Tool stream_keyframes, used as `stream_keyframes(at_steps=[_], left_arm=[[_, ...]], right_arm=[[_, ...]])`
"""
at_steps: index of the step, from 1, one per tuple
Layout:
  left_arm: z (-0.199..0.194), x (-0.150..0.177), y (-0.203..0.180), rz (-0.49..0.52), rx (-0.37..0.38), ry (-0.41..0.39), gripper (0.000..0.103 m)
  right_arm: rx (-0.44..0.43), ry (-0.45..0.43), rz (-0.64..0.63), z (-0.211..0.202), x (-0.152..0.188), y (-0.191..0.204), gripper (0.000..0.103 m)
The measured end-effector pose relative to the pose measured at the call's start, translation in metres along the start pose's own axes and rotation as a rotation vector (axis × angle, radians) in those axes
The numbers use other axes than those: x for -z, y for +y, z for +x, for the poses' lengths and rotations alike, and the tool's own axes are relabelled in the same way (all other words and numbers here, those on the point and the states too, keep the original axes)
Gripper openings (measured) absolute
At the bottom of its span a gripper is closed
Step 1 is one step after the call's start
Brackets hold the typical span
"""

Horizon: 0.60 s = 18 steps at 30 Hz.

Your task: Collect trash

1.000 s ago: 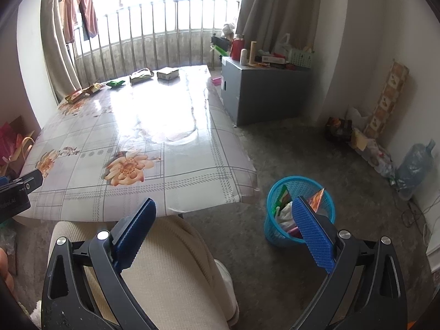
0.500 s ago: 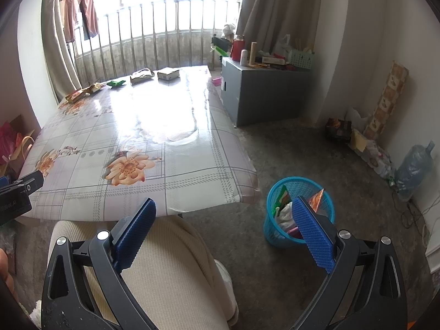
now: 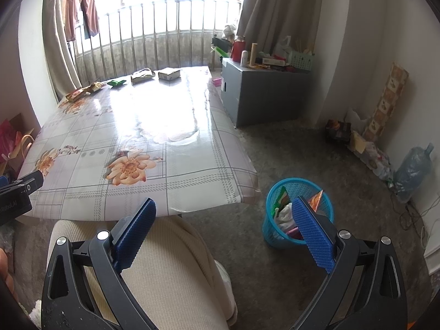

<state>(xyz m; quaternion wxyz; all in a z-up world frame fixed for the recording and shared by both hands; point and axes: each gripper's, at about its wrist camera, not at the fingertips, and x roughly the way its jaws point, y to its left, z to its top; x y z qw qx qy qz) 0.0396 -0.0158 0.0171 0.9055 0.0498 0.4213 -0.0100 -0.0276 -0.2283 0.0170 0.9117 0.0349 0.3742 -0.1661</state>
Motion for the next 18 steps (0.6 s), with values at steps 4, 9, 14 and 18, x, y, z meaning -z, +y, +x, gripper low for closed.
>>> stream_keyframes(at_steps=[4,9,14,18], left_arm=[[-0.0001,0.0002,0.0004,0.001,0.0,0.0,0.097],[-0.0003,0.0003,0.0005,0.0,0.0,-0.001,0.097],[-0.0004,0.0004,-0.0005,0.001,0.0,0.0,0.097],[-0.0003,0.0004,-0.0007,0.001,-0.001,0.0,0.097]], right_arm=[[0.001,0.0,0.0,-0.0002,-0.0001,0.0003,0.095],[0.0,-0.003,-0.002,-0.0003,-0.0005,0.0002,0.095],[0.002,-0.005,-0.002,-0.0016,-0.0013,0.0009,0.095],[0.002,-0.004,-0.002,-0.0015,-0.0011,0.0009,0.095]])
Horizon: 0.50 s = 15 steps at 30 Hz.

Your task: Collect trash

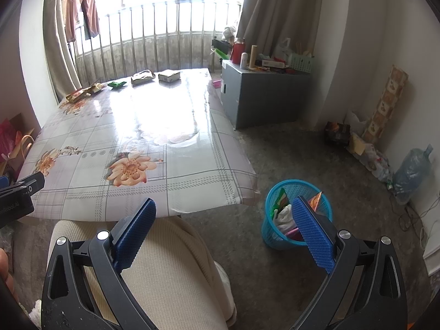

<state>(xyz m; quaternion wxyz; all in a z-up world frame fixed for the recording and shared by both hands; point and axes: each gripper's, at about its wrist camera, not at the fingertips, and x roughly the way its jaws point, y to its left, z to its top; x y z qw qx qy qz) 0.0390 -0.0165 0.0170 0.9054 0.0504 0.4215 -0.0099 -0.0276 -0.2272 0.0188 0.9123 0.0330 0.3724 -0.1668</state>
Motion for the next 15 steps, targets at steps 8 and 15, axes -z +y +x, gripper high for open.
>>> stream_keyframes(at_steps=[8,15], left_arm=[[-0.0002,0.0004,0.0004,0.0,0.0,-0.001,0.097],[-0.0001,0.0007,0.0015,0.001,-0.001,0.0,0.097]], right_arm=[[0.002,0.0,0.002,-0.0012,-0.0005,0.0007,0.095],[0.003,-0.001,0.002,-0.001,-0.0006,0.001,0.095]])
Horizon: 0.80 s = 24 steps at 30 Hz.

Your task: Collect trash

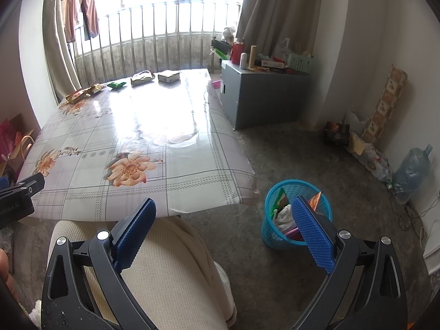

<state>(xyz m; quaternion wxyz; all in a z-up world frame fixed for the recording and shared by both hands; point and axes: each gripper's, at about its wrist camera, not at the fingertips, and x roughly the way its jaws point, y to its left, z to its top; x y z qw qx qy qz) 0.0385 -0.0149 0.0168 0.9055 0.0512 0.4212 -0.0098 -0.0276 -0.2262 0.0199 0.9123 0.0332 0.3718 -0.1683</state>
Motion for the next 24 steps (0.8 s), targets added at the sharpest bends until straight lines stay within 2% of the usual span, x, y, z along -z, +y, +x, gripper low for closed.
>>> stream_keyframes(at_steps=[24], left_arm=[[-0.0013,-0.0003,0.0003,0.004,-0.001,-0.003,0.097]], right_arm=[[0.003,-0.005,0.0,-0.002,-0.0029,0.0028,0.095]])
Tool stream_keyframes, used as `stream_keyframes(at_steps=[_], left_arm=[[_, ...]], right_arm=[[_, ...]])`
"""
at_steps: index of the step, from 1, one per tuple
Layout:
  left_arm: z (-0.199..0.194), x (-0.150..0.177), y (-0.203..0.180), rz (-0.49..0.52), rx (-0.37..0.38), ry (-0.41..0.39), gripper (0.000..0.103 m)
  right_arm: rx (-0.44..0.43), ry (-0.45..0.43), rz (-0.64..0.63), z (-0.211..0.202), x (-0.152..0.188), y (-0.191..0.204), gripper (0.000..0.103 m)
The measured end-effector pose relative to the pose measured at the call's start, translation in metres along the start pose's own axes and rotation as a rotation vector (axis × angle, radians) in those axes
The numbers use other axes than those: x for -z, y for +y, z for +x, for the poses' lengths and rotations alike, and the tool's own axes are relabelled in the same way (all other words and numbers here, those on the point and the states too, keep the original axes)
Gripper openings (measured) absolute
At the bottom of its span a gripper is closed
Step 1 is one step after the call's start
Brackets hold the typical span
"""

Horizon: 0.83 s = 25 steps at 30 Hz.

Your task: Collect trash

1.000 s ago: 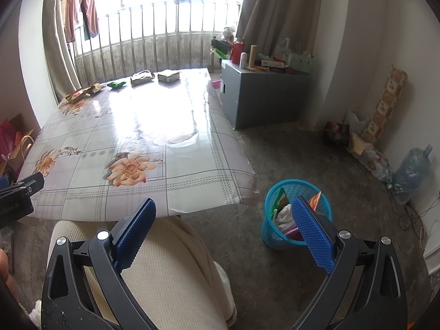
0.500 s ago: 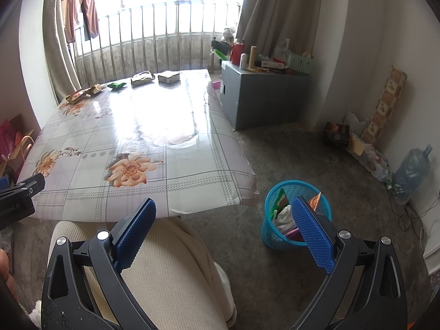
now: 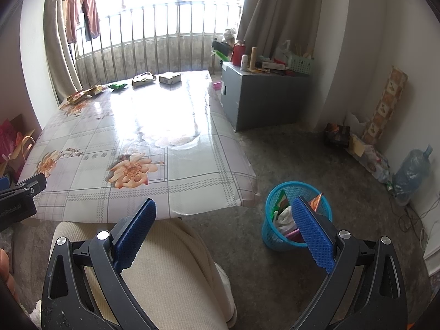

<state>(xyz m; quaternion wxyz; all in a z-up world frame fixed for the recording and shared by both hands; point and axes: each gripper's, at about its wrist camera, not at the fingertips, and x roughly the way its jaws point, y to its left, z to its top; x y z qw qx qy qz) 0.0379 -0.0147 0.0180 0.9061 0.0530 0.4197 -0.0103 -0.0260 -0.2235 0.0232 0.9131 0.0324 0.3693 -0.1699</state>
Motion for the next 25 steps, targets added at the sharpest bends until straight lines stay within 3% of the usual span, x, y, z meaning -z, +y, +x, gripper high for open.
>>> stream_keyframes(at_steps=[25], left_arm=[[0.0002,-0.0002,-0.0011,0.011,0.002,0.002,0.097]], right_arm=[[0.002,0.0,0.005,-0.0007,-0.0016,0.0051,0.095]])
